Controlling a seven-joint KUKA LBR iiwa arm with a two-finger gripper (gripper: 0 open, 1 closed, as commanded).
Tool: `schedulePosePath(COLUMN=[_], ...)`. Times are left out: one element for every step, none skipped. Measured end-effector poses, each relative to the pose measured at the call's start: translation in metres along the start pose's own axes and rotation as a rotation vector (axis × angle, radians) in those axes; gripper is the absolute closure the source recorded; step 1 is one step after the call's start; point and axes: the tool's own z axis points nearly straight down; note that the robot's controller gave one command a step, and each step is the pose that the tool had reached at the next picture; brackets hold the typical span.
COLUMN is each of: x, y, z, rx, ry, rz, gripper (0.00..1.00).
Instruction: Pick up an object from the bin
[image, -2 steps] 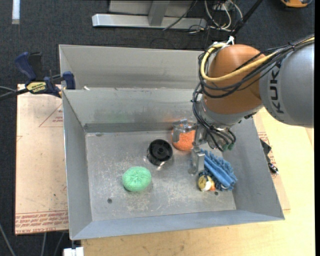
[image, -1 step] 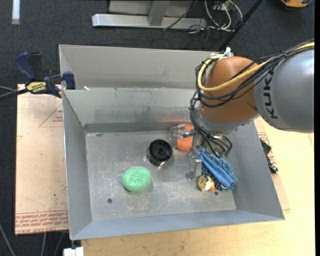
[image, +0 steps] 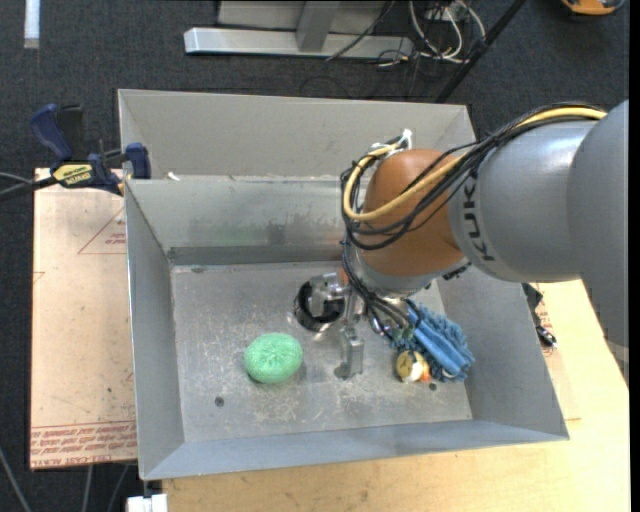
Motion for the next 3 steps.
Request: schedulePosePath(x=[0.002, -0.004, -0.024], y=[0.037, 0.043, 0.067], z=[0.025, 0.026, 0.043], rx=[-0.007, -0.002, -0.006], ry=[0.006, -0.004, -0.001], rz=[-0.066, -0.314, -0.336], gripper=[0.00, 0.00, 0.00])
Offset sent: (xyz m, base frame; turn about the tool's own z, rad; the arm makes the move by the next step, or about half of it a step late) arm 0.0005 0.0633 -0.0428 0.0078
